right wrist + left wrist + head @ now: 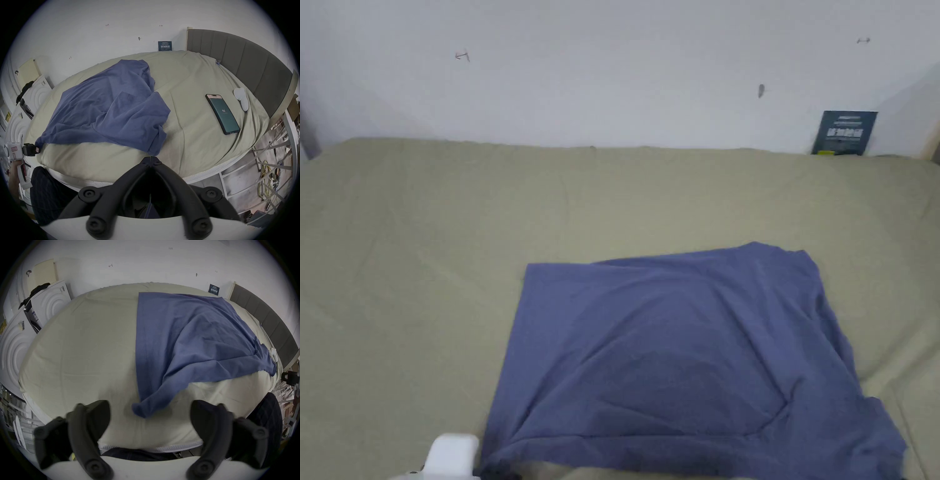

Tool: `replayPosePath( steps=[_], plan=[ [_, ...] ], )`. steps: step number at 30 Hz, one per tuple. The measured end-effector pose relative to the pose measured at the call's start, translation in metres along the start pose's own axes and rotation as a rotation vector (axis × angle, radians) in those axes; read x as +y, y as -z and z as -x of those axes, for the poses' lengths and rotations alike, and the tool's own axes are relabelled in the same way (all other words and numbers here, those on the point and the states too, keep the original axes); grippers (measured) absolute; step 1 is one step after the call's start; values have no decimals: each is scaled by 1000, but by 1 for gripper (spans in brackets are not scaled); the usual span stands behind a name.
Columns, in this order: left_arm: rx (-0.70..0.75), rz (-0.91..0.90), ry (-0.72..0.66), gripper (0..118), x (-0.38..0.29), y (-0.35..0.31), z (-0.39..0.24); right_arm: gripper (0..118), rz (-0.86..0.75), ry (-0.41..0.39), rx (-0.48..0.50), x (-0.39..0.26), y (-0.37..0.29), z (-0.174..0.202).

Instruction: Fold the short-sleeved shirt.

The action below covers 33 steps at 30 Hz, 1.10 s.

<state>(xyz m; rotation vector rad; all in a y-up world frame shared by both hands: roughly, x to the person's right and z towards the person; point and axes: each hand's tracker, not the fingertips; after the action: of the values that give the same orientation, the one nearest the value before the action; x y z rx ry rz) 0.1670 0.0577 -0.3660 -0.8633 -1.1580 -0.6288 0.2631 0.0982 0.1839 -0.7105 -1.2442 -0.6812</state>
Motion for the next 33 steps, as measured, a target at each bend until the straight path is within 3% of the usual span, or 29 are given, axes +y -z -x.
replayPosePath(
  steps=[1, 2, 3, 5, 6, 7, 8, 13, 16, 17, 18, 19, 20, 22, 26, 33],
  plan=[
    [-6, -9, -1, 59, 2, 1, 0, 1, -2, -3, -2, 3, 1, 0],
    [-12, -22, -4, 8, 5, 0, -1, 3, -9, -14, -8, 5, 1, 0],
    [-25, -27, -10, 0, 8, 1, -1, 13, -16, -23, -11, 8, 1, -1],
    [-16, -13, 0, 0, 12, 2, -7, 78, -29, -30, -11, 13, 4, -5],
    [-28, 6, 10, 0, 13, 2, -9, 103, -26, -31, -3, 16, 7, -8],
    [-22, -4, 13, 0, 14, -1, -10, 114, -18, -32, 6, 19, 11, -9],
    [-19, -19, 18, 0, 13, -4, -11, 115, -5, -42, 8, 23, 16, -9],
    [-32, -27, -22, 0, 11, -6, -2, 114, 37, -184, -52, 32, 41, 0],
    [-38, -30, -31, 0, 11, -9, 2, 97, 100, -213, -22, 35, 57, 4],
    [-49, -28, -35, 0, 12, -11, 3, 86, 95, -206, 1, 36, 59, 4],
    [-76, -20, -39, 0, 13, -12, 5, 36, 88, -202, -13, 37, 61, 5],
    [-97, -12, -38, 0, 13, -11, 7, 2, 92, -201, -28, 37, 66, 5],
    [-95, -15, -26, 0, 15, -14, 7, 2, 82, -190, -31, 43, 62, 0],
    [-87, -15, 9, 0, 21, -21, 9, 2, 84, -93, 79, 51, 54, -8],
    [-126, -30, 25, 0, 37, -37, 18, 2, 32, -125, 79, 72, 23, -13],
    [-184, -111, 6, 0, 84, -66, 17, 2, -79, -49, 185, 127, -5, -15]
  ],
)
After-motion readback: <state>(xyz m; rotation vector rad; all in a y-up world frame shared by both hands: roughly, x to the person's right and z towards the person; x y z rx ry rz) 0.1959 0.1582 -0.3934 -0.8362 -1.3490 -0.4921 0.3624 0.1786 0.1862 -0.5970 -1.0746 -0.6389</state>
